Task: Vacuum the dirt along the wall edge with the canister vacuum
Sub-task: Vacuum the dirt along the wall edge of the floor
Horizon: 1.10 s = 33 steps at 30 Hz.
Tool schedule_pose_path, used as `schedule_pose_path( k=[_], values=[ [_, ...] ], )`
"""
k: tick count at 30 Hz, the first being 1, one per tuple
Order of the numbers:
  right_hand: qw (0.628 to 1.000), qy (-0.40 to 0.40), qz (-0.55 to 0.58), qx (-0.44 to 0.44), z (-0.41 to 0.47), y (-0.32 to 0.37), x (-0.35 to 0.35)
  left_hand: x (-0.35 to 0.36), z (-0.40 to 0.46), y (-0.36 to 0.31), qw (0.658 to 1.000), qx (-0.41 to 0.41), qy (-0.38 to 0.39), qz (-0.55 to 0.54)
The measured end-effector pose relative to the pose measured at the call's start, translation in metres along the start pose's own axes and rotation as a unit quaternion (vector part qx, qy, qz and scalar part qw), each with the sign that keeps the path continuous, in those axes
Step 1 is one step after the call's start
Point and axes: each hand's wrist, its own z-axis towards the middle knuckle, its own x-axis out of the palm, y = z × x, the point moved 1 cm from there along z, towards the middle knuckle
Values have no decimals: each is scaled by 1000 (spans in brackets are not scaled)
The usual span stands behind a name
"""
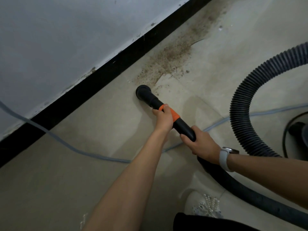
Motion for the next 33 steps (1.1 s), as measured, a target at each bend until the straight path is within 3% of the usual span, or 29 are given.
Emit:
schedule_pose_path(
  k=[3, 8, 12, 15, 24, 30, 33],
  values=[
    [1000, -2, -1, -13, -5, 4, 3, -5, -4, -1, 999, 12, -26, 22],
    [997, 52, -5, -65, -7, 29, 20, -41, -22, -2, 987, 71, -143, 27],
    [993, 96, -30, -65, -8, 29, 29, -51, -24, 11, 983, 30, -177, 35],
    [995, 88, -13, -37, -15, 14, 25, -38, -24, 21, 988, 6, -150, 47],
    [998, -27, 16, 48, -24, -37, -10, 34, -20, 17, 998, -18, 31, 52],
    [1000, 2, 26, -1, -8, -14, 4, -9, -11, 13, 985, 39, 82, 145],
    [999, -11, 29, -21, 10, 10, 11, -42, -5, 6, 978, 74, 70, 179]
  ],
)
